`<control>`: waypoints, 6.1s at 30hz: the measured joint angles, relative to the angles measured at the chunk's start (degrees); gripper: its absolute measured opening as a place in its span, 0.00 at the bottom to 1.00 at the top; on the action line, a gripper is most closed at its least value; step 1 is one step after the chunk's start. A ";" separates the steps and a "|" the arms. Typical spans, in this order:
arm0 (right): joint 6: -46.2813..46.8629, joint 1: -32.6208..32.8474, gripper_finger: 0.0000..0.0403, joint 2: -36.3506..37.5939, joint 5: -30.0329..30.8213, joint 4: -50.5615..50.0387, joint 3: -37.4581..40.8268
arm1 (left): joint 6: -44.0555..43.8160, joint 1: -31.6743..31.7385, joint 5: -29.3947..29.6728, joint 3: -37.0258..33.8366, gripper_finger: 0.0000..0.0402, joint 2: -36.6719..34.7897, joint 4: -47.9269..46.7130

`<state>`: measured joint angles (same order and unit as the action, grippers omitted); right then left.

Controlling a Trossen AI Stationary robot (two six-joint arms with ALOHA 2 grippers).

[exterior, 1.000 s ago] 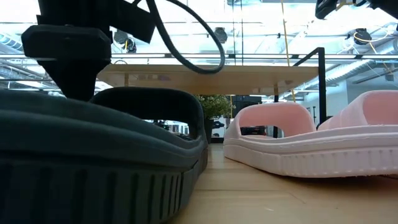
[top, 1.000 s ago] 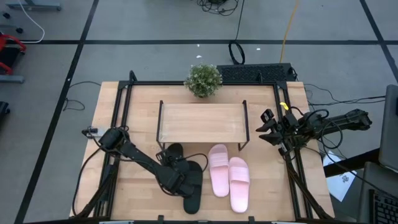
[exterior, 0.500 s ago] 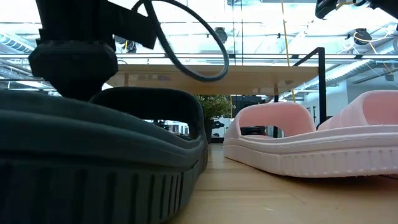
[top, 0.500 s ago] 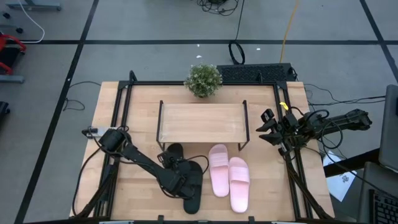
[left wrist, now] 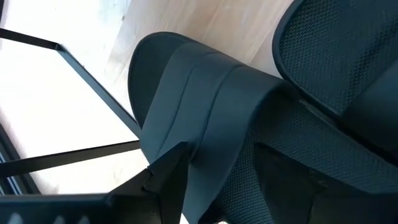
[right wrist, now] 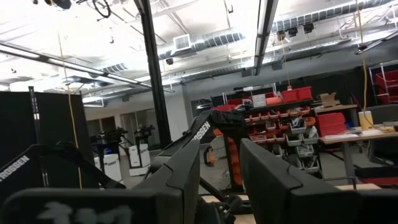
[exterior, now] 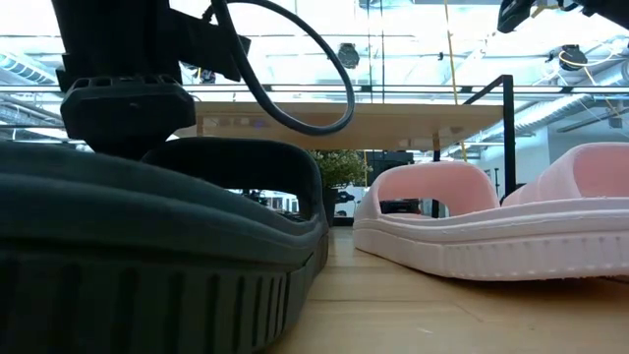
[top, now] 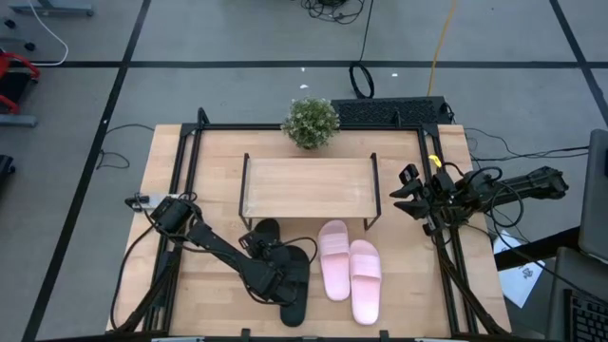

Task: Pick and place slides into the shelf
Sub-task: Put the black slide on the shelf

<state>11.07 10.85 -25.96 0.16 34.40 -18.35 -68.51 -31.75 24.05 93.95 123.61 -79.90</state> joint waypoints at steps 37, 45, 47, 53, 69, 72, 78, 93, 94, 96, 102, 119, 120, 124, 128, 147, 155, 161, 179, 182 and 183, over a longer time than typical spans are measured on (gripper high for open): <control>0.17 0.02 0.26 -0.02 0.02 0.01 0.00 | -10.78 -3.34 -6.43 12.14 0.00 -0.35 -10.12; 0.77 0.02 0.26 -0.02 0.04 0.03 0.01 | -13.41 -5.80 -9.61 15.47 0.00 -0.35 -10.03; 1.66 0.02 0.26 -0.02 0.04 0.04 0.00 | -13.28 -6.38 -10.06 17.24 0.00 -0.33 -10.13; 3.23 0.02 0.26 -0.02 0.04 0.01 0.02 | -12.15 -7.62 -12.87 25.10 0.00 -0.33 -10.10; 7.98 0.02 0.26 0.00 0.29 1.31 0.02 | -7.95 -5.06 -3.86 40.72 0.00 -5.62 -9.99; 8.00 0.04 0.26 -0.06 2.21 1.41 0.02 | -0.15 -2.31 1.28 40.72 0.00 -8.35 -10.18; 7.68 0.02 0.26 -0.04 11.40 1.83 0.02 | 16.08 4.27 11.43 40.74 0.00 -13.66 -10.19; 4.55 0.02 0.26 -0.04 22.46 1.81 0.02 | 46.66 22.39 22.14 40.74 0.00 -17.92 -10.16; 4.56 0.00 0.26 -0.04 23.52 1.80 0.02 | 47.40 22.99 22.65 40.74 0.00 -17.92 -10.16; 4.10 0.00 0.26 -0.04 25.40 1.81 0.02 | 48.77 23.75 24.13 40.74 0.00 -17.92 -10.16; 2.56 0.00 0.26 -0.06 28.69 1.78 0.02 | 51.46 23.96 26.50 40.74 0.00 -17.92 -10.10; 2.58 0.00 0.26 -0.05 30.12 1.30 0.02 | 44.63 26.37 28.25 37.75 0.00 -23.80 -10.09; 2.60 0.00 0.26 -0.07 30.14 1.30 0.02 | 44.86 26.95 27.99 36.71 0.00 -23.66 -10.08; 2.63 0.00 0.26 -0.05 30.12 1.30 0.02 | 44.83 29.20 26.81 32.63 0.00 -23.43 -10.10; 2.75 0.00 0.26 -0.07 30.14 1.30 0.02 | 45.98 31.92 23.63 30.39 0.00 -23.52 -10.13; -1.26 0.00 0.26 -0.04 34.91 0.47 0.02 | 34.02 27.77 4.84 29.79 0.00 -24.12 -10.10; -1.43 0.00 0.26 -0.06 35.96 -0.16 0.02 | 25.17 22.04 4.33 30.01 0.00 -28.38 -10.21; -1.40 0.00 0.26 -0.07 35.93 -0.23 0.02 | 26.31 21.57 8.85 30.03 0.00 -30.23 -10.19; -1.58 0.02 0.26 -0.08 37.35 -0.44 0.02 | 38.40 27.32 16.53 13.40 0.00 -27.11 -10.14; -1.86 -0.02 0.26 -0.64 40.08 -0.60 0.02 | 37.01 27.06 16.46 10.88 0.00 -26.97 -10.06; -2.34 -0.02 0.26 -0.89 40.78 -0.67 0.02 | 35.83 26.96 16.46 10.53 0.00 -27.09 -10.11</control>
<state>8.73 10.83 -26.84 40.94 33.73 -18.33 -32.68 -4.79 40.51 104.48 96.52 -90.00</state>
